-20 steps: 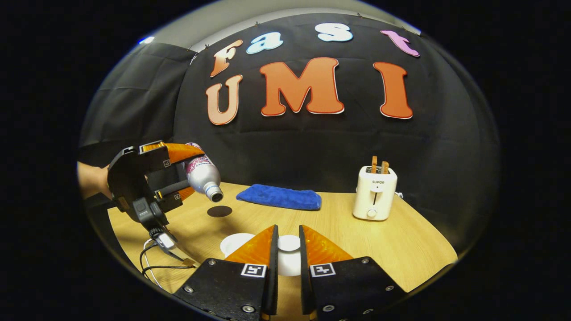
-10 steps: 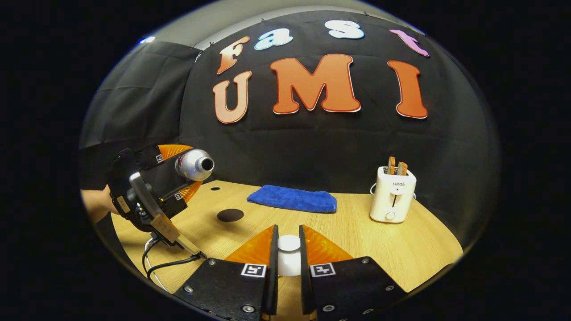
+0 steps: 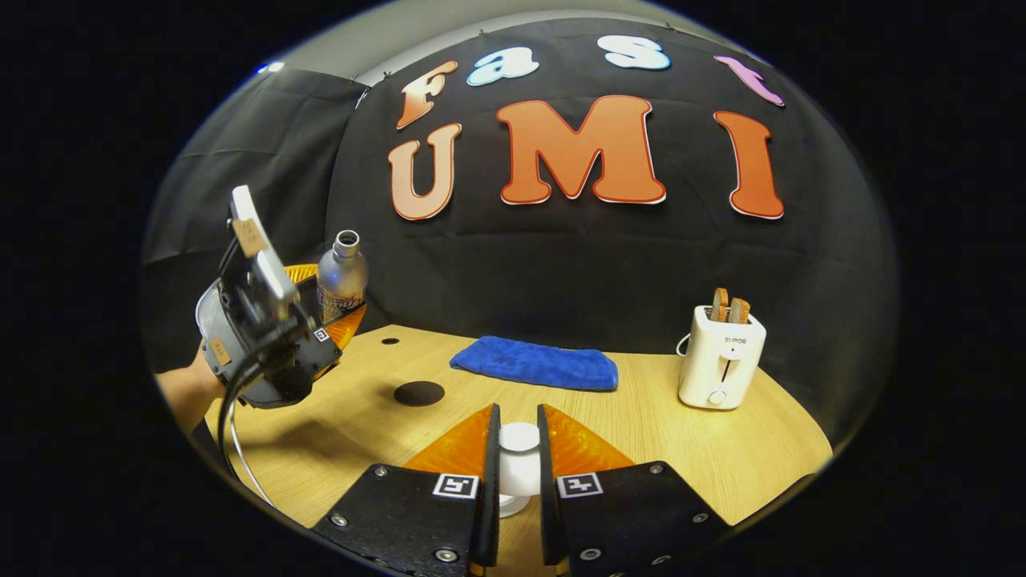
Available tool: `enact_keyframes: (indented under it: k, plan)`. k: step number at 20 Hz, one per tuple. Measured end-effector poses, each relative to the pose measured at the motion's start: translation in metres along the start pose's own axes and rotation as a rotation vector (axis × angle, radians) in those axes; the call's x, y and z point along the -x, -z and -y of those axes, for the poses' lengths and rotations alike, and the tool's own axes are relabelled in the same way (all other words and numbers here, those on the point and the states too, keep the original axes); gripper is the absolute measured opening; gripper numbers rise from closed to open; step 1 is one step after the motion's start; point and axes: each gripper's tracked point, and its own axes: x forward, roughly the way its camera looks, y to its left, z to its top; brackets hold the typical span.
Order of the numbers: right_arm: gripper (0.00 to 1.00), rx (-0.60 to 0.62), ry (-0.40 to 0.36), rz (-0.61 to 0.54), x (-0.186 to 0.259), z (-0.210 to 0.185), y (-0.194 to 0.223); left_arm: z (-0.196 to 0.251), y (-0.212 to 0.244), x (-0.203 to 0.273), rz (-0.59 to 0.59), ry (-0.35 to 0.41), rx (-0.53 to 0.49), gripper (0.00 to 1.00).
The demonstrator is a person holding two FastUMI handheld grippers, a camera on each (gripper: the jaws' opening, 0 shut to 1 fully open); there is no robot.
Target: Open the teacup lid with one hand, grasp the water bottle and pour water into the teacup with the other hand; after pouring, place the water bottle on the coaster and then close the teacup lid.
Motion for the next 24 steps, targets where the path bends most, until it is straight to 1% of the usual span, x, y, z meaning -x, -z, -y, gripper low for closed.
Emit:
enact_keyframes:
  k: [3, 4, 5, 6, 7, 11, 14, 17, 18, 19, 21, 23, 24]
  plan:
    - [0.22, 0.005, -0.010, -0.004, -0.005, -0.004, 0.001, 0.008, 0.013, -0.009, -0.046, 0.019, 0.169, 0.83]
    - [0.22, 0.005, -0.010, -0.004, -0.006, -0.005, 0.000, 0.010, 0.019, -0.008, -0.063, 0.034, 0.207, 0.83]
    - [0.22, 0.008, -0.016, -0.005, -0.007, -0.007, 0.001, 0.011, 0.019, -0.005, -0.062, 0.042, 0.238, 0.87]
    - [0.22, 0.011, -0.017, -0.005, -0.009, -0.008, 0.001, 0.014, 0.022, -0.012, -0.078, 0.047, 0.265, 0.83]
    - [0.22, 0.016, -0.018, -0.007, -0.010, -0.008, 0.002, 0.019, 0.025, -0.014, -0.090, 0.062, 0.300, 0.83]
    - [0.22, 0.016, -0.014, -0.014, -0.014, -0.006, 0.004, 0.043, 0.041, -0.027, -0.137, 0.116, 0.457, 0.83]
    - [0.21, 0.016, -0.015, -0.017, -0.017, -0.005, 0.006, 0.052, 0.058, -0.036, -0.198, 0.128, 0.572, 0.83]
    - [0.22, 0.010, -0.017, -0.031, -0.022, -0.003, 0.010, 0.066, 0.076, -0.046, -0.258, 0.159, 0.682, 0.83]
    - [0.22, 0.011, -0.019, -0.038, -0.023, -0.003, 0.014, 0.072, 0.079, -0.055, -0.276, 0.166, 0.706, 0.83]
    - [0.21, 0.012, -0.017, -0.043, -0.024, -0.002, 0.015, 0.077, 0.084, -0.061, -0.290, 0.179, 0.725, 0.79]
    - [0.22, 0.015, -0.015, -0.049, -0.026, -0.001, 0.018, 0.086, 0.090, -0.061, -0.315, 0.201, 0.763, 0.79]
    - [0.22, 0.001, -0.025, -0.059, -0.029, -0.004, 0.024, 0.094, 0.096, -0.061, -0.345, 0.221, 0.775, 0.80]
    - [0.22, -0.005, -0.032, -0.065, -0.031, -0.005, 0.026, 0.098, 0.099, -0.061, -0.349, 0.228, 0.770, 0.83]
